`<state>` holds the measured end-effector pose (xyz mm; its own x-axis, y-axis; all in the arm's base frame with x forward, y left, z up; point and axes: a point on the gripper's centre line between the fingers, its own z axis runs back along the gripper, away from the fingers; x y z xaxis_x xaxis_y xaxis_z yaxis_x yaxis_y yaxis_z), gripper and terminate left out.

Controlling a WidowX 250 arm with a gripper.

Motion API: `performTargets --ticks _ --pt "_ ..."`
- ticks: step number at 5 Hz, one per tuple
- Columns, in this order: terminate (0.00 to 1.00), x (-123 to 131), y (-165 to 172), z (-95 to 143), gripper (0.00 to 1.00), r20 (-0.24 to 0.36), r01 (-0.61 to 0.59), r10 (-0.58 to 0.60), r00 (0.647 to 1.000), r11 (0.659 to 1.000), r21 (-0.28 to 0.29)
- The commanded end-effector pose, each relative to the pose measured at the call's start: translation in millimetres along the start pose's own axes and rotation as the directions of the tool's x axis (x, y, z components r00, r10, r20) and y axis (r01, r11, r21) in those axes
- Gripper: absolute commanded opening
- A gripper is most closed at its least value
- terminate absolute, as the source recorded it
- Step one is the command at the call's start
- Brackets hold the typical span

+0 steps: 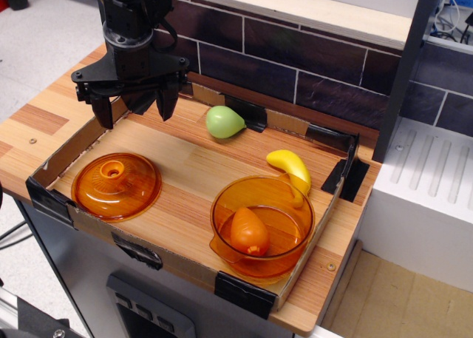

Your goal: Take carrot out of pot

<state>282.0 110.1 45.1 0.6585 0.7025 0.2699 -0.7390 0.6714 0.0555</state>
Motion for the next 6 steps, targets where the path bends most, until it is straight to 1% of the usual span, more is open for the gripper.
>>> performTargets --ticks 1,2,3,4,5,6 --pt "0.0 0 0 0 1.0 0.0 0.0 0.0 1.0 1.0 0.0" --pt "0.0 -4 -2 26 1.0 -0.004 -0.028 0.028 1.0 0.998 -0.051" --pt "0.0 -21 -9 56 1.0 -0.051 -0.021 0.016 0.999 0.994 -0.106" --pt "0.0 -64 -25 82 1.0 -0.128 0.005 -0.025 0.991 0.987 -0.159" --pt "0.0 -104 -44 90 1.0 -0.21 0.006 -0.038 0.977 0.988 -0.152" --pt "0.0 -127 -58 90 1.0 -0.25 0.005 -0.049 0.967 0.985 -0.174"
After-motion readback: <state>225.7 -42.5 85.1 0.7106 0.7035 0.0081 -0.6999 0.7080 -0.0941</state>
